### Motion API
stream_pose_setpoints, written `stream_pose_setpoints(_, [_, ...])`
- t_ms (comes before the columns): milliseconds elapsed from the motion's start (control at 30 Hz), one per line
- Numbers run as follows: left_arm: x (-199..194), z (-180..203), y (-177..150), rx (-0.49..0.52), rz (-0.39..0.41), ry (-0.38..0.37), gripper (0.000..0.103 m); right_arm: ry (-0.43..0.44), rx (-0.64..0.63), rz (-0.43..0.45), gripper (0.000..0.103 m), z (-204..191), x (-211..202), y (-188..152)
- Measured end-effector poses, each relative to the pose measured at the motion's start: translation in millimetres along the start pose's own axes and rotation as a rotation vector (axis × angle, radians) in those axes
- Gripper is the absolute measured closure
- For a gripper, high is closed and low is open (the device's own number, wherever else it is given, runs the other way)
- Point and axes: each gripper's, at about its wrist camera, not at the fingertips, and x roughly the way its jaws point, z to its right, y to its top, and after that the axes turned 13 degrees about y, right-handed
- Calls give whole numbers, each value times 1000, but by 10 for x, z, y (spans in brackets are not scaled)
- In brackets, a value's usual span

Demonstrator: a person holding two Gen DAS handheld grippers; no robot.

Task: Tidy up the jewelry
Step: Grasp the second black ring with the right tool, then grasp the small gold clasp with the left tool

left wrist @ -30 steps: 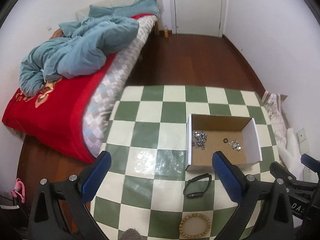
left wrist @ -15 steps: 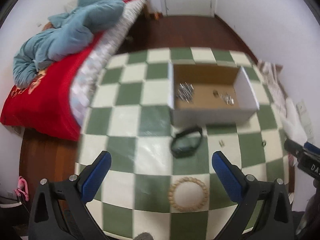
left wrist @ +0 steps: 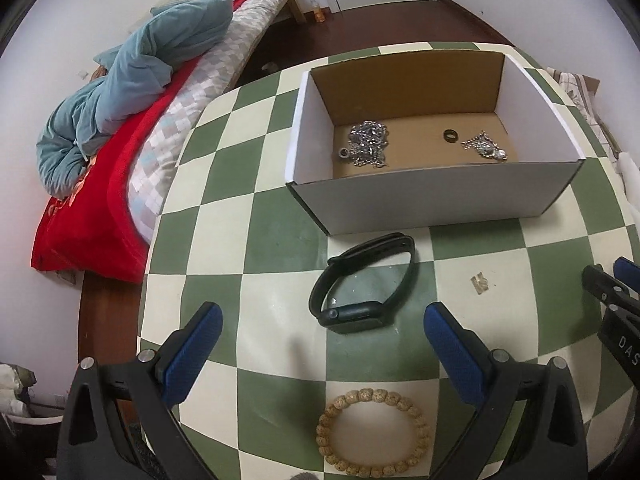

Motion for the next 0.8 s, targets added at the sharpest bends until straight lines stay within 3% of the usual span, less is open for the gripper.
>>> stream_pose_setpoints(33, [-5,0,-6,-1,-1,-4,0,-19,-14,9,65,-24,5,-8])
stream_pose_setpoints(100, [-17,11,-14,-3,0,-10,0,-19,-32,23,90,-50,-9,-26])
stream_pose_setpoints(367, [-192,274,-18,42,25,-89,1,-2,24,38,90,137,-134,-159])
stream_pose_setpoints(533, [-190,560,32,90,15,-118,14,-6,61,39,90,296,-222,-257])
stream_pose_setpoints(767, [-117,806,79,128,1,-127,17,-17,84,31,90,422,-298,-348])
stream_pose_setpoints(800, [-98,830,83,133,-1,-127,24,-16,85,31,90,432,-304,-360])
